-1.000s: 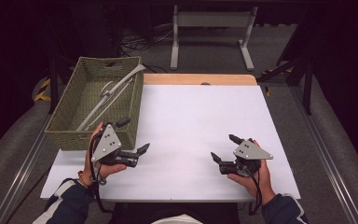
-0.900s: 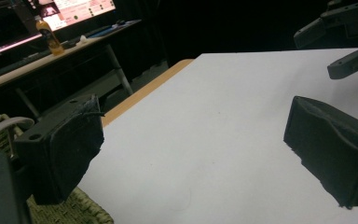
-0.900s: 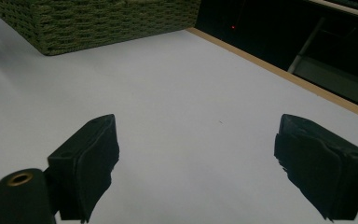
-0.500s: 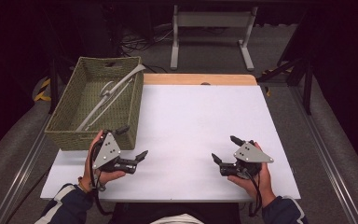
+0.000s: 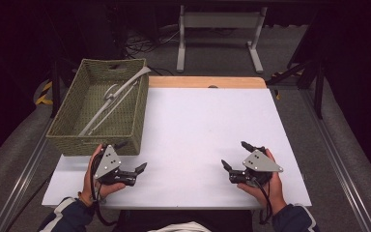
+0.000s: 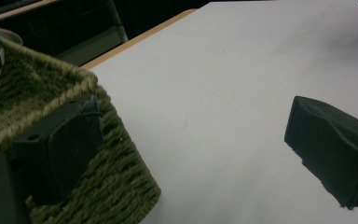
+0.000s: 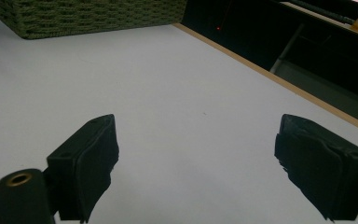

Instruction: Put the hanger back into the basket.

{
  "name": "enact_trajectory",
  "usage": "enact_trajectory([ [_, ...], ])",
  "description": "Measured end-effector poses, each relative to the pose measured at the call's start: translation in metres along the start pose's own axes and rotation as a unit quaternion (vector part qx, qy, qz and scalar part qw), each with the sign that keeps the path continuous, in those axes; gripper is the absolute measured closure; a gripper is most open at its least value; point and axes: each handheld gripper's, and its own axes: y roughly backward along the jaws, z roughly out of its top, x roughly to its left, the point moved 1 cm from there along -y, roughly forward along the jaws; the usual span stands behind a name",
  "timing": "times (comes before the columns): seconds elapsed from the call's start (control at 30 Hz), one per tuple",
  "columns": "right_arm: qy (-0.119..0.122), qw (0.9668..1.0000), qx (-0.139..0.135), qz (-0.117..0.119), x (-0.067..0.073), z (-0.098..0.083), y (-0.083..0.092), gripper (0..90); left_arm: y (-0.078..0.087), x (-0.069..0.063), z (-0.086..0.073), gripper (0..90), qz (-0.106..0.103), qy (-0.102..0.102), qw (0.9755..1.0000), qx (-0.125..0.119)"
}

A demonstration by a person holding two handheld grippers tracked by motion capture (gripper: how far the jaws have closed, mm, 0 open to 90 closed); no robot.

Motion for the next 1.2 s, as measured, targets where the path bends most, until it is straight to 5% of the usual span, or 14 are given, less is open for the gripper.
enact_trajectory([
  [0.37, -0.013, 0.9998, -0.007, 0.012, -0.007, -0.008, -0.002, 11.5, 0.005, 0.014, -0.018, 3.4, 0.010, 0.043, 0.9988, 0.023],
  [0.8, -0.007, 0.9999, -0.004, 0.008, -0.004, -0.008, -0.003, 11.5, 0.004, 0.007, -0.013, 3.4, 0.007, 0.018, 0.9997, 0.015],
  [1.2, -0.006, 0.9999, -0.001, 0.010, -0.002, -0.007, -0.005, 11.6, 0.007, 0.006, -0.013, 3.5, 0.000, 0.024, 0.9997, 0.010],
])
